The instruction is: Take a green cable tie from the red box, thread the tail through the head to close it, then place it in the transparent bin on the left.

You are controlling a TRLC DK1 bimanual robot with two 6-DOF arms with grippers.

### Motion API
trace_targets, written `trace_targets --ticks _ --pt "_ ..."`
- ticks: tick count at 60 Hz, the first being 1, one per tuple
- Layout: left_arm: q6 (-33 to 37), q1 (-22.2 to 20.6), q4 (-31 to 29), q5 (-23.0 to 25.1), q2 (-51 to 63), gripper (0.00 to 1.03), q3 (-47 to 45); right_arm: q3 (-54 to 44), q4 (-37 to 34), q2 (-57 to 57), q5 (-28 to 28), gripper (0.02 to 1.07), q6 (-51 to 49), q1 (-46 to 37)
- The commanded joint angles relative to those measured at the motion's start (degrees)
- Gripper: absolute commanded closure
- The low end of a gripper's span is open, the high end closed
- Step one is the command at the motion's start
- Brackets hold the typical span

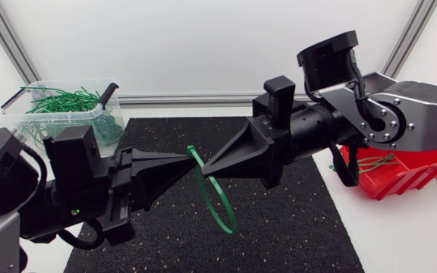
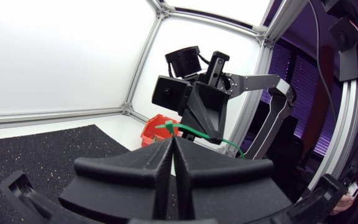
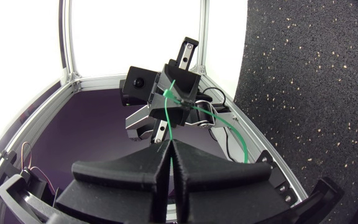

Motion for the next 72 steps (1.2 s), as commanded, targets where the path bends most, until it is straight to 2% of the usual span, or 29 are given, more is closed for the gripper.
trace_targets --ticks 1,13,25,29,35,44,52,60,72 --pt "2.6 -2.6 0.7 -0.6 -2.8 1.0 -1.5 -0.2 0.6 -0.1 0.6 1.01 2.1 0.2" --pt "4.9 -5.7 -0.3 -2.6 -4.6 1.0 -2.1 0.2 0.5 0.3 0.7 1.01 2.8 -0.2" --pt "11.1 -10.4 -2.7 -6.2 -3.1 1.0 -2.4 -0.1 0.7 -1.7 0.6 1.01 3.2 0.0" --pt "11.4 -10.5 -2.7 -6.2 -3.1 1.0 -2.4 -0.1 0.8 -1.1 0.9 1.01 3.1 0.0" --pt "11.5 -10.8 -3.1 -6.5 -3.9 1.0 -2.3 0.3 0.4 1.3 0.9 0.92 3.4 0.2" --pt "13.1 -10.4 -3.8 -7.1 -4.5 1.0 -2.3 0.2 0.5 1.5 0.6 0.69 2.2 0.5" --pt "16.1 -8.4 -6.6 -7.1 -5.9 1.0 -1.8 0.6 0.7 0.4 -0.2 0.69 -1.1 -1.1" --pt "22.3 -6.7 -10.8 -7.2 -8.7 1.0 -2.0 2.0 0.6 -0.3 -0.2 0.69 -3.6 -3.5" --pt "30.6 -6.6 -17.3 -9.7 -11.9 1.0 -1.3 4.5 0.2 0.7 -0.2 0.69 -9.7 -4.6"
